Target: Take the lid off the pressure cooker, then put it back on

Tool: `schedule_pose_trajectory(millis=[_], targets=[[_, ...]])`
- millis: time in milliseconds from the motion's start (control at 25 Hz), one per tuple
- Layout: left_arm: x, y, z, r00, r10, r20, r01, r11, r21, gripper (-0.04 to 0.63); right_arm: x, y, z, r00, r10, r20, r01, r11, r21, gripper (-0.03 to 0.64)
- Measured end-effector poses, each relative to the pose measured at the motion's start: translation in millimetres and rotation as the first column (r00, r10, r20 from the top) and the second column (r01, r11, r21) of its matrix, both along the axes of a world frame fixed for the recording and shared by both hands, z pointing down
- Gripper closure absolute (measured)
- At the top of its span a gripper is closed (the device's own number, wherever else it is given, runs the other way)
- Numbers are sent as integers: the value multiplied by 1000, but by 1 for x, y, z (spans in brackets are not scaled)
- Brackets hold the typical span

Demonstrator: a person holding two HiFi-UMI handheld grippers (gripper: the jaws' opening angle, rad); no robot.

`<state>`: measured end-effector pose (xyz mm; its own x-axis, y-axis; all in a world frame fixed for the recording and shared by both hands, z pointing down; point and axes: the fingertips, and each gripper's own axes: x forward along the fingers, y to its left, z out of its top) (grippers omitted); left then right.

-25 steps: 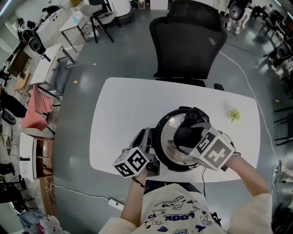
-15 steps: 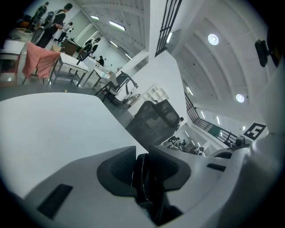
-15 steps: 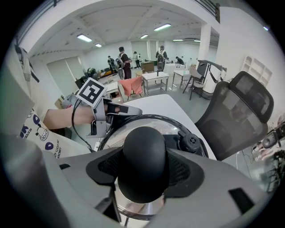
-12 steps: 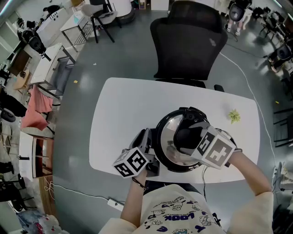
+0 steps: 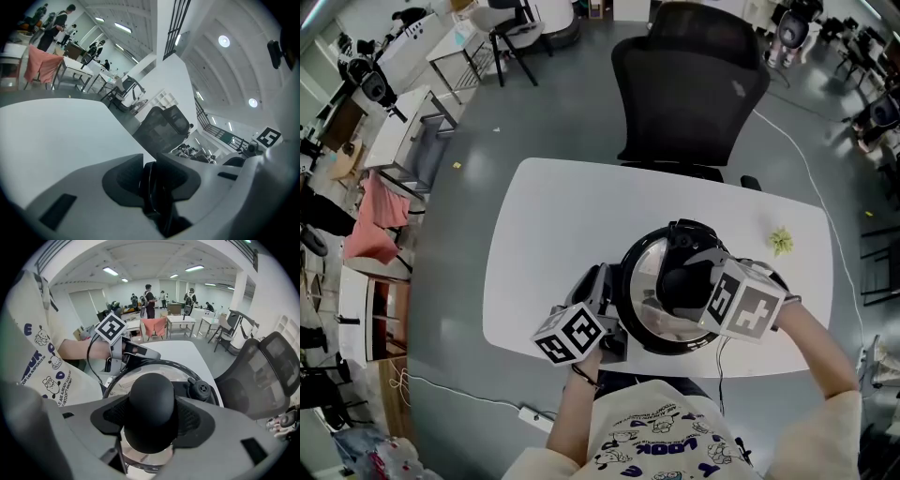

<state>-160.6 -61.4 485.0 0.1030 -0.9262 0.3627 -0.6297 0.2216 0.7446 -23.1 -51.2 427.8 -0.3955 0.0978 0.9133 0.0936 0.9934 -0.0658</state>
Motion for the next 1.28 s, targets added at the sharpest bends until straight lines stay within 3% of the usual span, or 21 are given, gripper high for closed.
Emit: schedule_pose_trajectory(millis=[120,400,1000,1280], targets=[[1,0,-1,1000,1,3,-1,1000,-1,497,1,1,-1,1000,-21,-5,21,1000,0,314],[-2,1,-1,1000,0,2,0,1000,1,499,0,7,-1,984,-177,0,177,984,1,314],[-2,3,-2,1000,1,23,-1,1000,-4,497,0,7,-2,988,-152,-6,152,988,4,314],[-2,3,-4,999,-3,51,3,1000,1,492,-1,5,-5,987,-141,77,137,989,55,288]])
